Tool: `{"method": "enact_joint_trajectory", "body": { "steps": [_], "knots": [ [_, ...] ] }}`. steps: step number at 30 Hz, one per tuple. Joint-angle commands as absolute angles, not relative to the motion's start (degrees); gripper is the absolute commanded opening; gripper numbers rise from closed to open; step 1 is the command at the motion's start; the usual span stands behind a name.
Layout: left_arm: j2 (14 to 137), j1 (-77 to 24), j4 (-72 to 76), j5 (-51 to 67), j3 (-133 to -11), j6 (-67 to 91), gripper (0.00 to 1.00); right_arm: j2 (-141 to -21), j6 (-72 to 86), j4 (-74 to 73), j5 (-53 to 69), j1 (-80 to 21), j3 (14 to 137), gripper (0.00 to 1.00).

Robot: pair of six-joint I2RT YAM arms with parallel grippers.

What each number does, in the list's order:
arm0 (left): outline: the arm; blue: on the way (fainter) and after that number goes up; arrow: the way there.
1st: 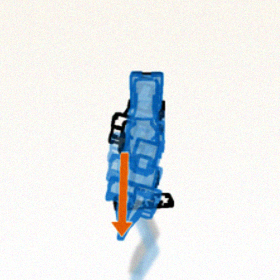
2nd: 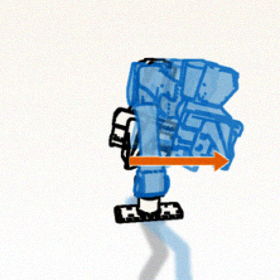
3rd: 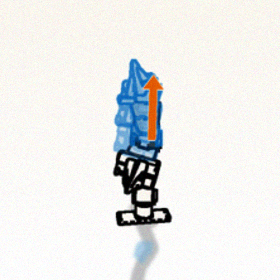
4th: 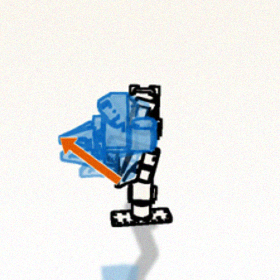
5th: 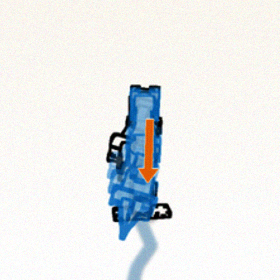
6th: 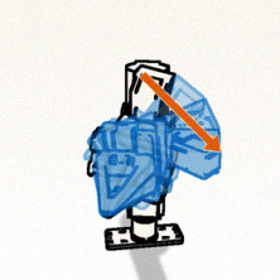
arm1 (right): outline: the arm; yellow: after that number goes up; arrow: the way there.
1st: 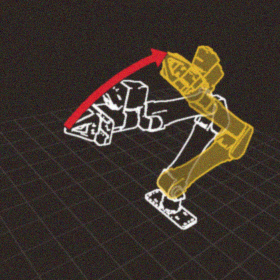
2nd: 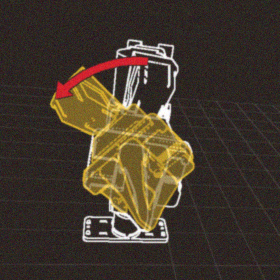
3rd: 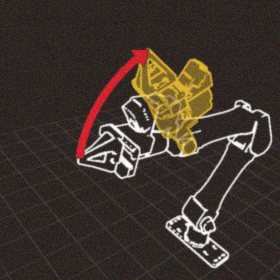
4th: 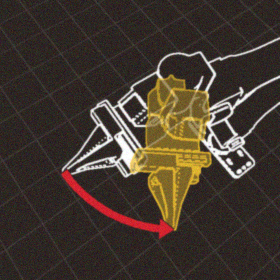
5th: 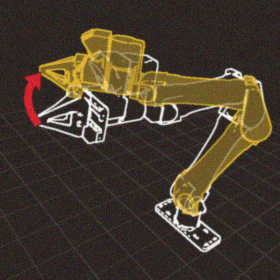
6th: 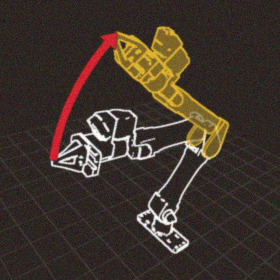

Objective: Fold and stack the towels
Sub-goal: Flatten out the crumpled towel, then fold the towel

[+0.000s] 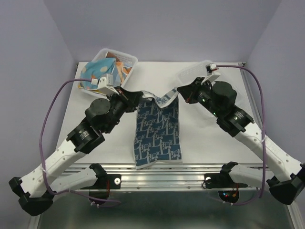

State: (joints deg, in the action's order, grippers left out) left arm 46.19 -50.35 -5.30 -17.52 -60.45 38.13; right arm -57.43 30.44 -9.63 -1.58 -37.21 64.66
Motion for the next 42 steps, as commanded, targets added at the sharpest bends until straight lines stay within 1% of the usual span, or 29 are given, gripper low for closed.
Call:
{"method": "enact_joint_trajectory", "body": {
  "steps": [1,3,6,10,11,14,17,22,26,30,34,38,42],
  "knots": [
    [49.65,-43.02,-0.35,-18.23,-60.47,34.54,0.0,-61.51,27.07,-1.86,-12.29,-37.44,64.77,0.01],
    [52.36,-35.9,2.54,-10.95,-59.59,34.19,0.0,-64.93,26.19,-0.53,-15.37,-37.44,65.12,0.01],
    [57.37,-31.21,5.61,-5.65,-58.8,33.32,0.0,-69.06,24.97,3.33,-17.92,-37.27,65.65,0.01],
    [64.5,-24.71,8.96,-0.54,-59.5,32.43,0.0,-73.9,23.56,5.01,-17.67,-36.39,67.67,0.01],
    [65.9,-22.09,9.92,2.52,-60.02,32.26,0.0,-76.7,23.38,5.18,-17.32,-35.52,68.72,0.01],
    [72.75,-18.12,10.54,5.44,-61.34,32.43,0.0,-82.16,22.94,7.9,-12.33,-32.97,70.04,0.01],
    [75.93,-16.35,12.47,6.77,-61.26,31.82,0.0,-87.95,22.94,10.11,-8.71,-30.06,71.8,0.01],
    [82.0,-14.77,12.92,9.66,-61.96,30.59,0.0,-92.54,22.32,9.67,-5.98,-29.44,73.66,0.01],
    [83.32,-14.77,12.74,9.75,-60.47,30.32,0.0,-92.73,22.94,8.35,-4.83,-29.36,72.08,0.01],
    [81.92,-14.77,12.75,10.02,-55.56,31.37,0.0,-91.32,24.25,5.02,-2.73,-29.44,69.44,0.01],
    [77.88,-14.77,12.83,9.93,-49.93,33.48,0.0,-88.16,25.93,3.17,2.45,-29.53,64.34,0.01],
    [73.75,-14.77,11.95,11.07,-43.79,35.67,0.0,-84.12,27.33,1.41,4.13,-30.58,59.16,0.01],
    [67.96,-14.77,10.56,11.95,-39.13,36.82,0.0,-77.54,29.53,0.53,5.36,-31.55,53.71,0.01]
  ]
}}
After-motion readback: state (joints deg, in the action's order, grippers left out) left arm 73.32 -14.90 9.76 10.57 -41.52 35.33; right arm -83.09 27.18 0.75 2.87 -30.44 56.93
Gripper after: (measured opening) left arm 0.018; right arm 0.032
